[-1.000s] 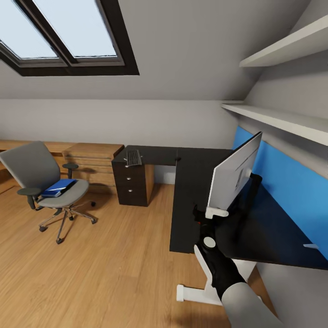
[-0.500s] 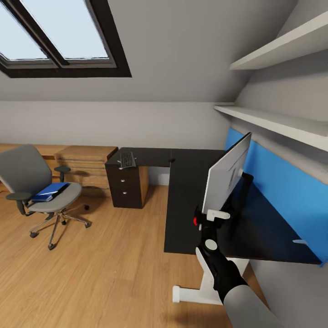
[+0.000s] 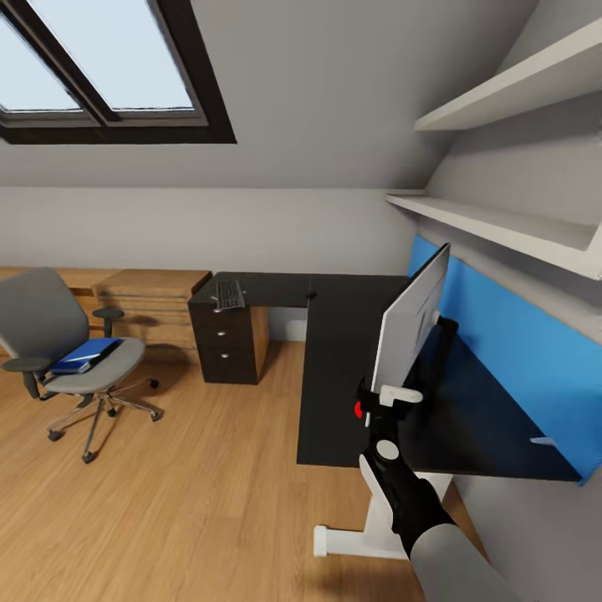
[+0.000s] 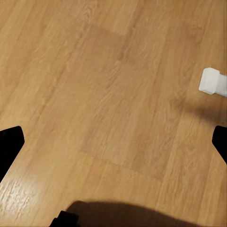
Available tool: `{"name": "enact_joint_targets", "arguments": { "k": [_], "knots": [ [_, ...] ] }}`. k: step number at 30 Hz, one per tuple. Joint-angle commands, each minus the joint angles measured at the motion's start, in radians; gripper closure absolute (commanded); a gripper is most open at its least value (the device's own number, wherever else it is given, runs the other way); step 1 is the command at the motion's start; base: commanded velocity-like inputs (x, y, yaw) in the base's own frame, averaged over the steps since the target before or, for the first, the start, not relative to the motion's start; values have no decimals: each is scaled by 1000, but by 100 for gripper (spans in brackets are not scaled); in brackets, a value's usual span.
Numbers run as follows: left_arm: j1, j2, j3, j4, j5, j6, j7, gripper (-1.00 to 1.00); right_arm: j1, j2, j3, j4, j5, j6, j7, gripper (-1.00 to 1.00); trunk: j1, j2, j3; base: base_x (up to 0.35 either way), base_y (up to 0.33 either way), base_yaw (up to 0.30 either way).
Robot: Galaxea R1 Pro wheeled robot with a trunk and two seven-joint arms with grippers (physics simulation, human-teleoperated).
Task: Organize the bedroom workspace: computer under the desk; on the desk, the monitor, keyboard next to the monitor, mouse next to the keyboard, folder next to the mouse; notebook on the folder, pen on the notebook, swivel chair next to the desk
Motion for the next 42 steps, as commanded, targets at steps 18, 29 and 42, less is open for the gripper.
{"name": "enact_joint_targets", "arguments": {
  "k": [18, 29, 42],
  "knots": [
    [0, -1, 2, 0, 1, -3, 1, -100, 3, 0, 4, 6, -1, -3, -5, -100, 0, -1, 11, 0, 0, -106],
    [0, -1, 2, 0, 1, -3, 1, -100, 3, 0, 4, 9, -1, -3, -4, -100, 0, -1, 21, 0, 0, -106],
    [0, 0, 3, 0, 1, -3, 2, -100, 5, 0, 4, 18, 0, -3, -3, -100, 0, -1, 39, 0, 0, -141]
  ]
}}
